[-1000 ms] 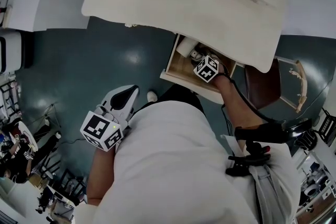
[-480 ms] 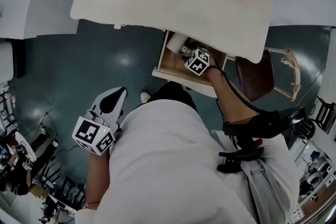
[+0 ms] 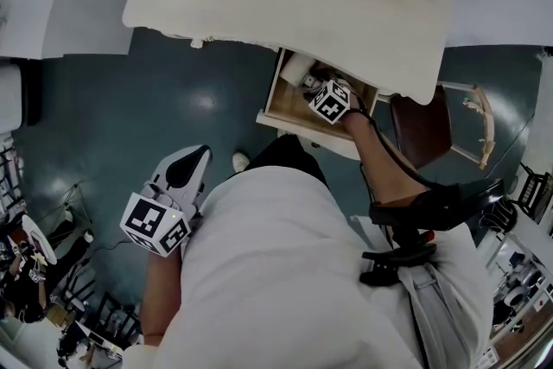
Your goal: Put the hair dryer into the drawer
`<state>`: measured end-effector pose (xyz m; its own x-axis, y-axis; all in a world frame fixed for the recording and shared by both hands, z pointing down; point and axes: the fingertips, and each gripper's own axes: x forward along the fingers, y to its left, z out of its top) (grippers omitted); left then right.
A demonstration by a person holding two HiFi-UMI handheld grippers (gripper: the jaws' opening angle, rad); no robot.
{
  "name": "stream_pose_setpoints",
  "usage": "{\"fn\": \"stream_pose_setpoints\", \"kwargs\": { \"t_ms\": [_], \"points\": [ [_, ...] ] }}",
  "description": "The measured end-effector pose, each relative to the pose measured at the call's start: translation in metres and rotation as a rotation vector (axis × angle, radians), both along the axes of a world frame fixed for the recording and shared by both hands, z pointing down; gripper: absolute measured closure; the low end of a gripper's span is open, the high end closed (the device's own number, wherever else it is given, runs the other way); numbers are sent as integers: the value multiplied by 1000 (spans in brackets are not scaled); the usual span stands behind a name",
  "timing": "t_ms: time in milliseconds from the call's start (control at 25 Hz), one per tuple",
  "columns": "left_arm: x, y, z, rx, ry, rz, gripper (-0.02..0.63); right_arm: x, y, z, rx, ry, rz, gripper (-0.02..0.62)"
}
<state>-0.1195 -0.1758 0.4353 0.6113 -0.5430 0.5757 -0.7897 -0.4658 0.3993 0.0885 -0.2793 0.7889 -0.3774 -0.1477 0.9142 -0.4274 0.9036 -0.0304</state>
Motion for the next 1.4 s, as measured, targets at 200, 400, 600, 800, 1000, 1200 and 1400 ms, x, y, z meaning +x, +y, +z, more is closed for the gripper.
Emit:
{"fn": "stream_pose_setpoints", "kwargs": {
  "t_ms": [200,400,600,800,1000,1200,1400],
  "points": [
    [-11,7,-2,17,9,5,609,0,-1,-12,25,9,22,271],
    [-19,11,1,34,29,20,609,5,-3,-25,63,20,46,299],
    [-27,19,0,55,46,43,609,7,4,-45,105,26,73,356],
    [-35,30,-1,75,67,65,609,17,10,-64,165,66,170,537],
    [-42,43,1,91,88,86,609,20,28,-75,142,71,265,595],
    [-55,61,1,106,111,93,609,0,58,-92,104,28,288,595],
    [-70,74,5,122,108,111,609,-27,90,-110,89,4,283,595]
  ]
}}
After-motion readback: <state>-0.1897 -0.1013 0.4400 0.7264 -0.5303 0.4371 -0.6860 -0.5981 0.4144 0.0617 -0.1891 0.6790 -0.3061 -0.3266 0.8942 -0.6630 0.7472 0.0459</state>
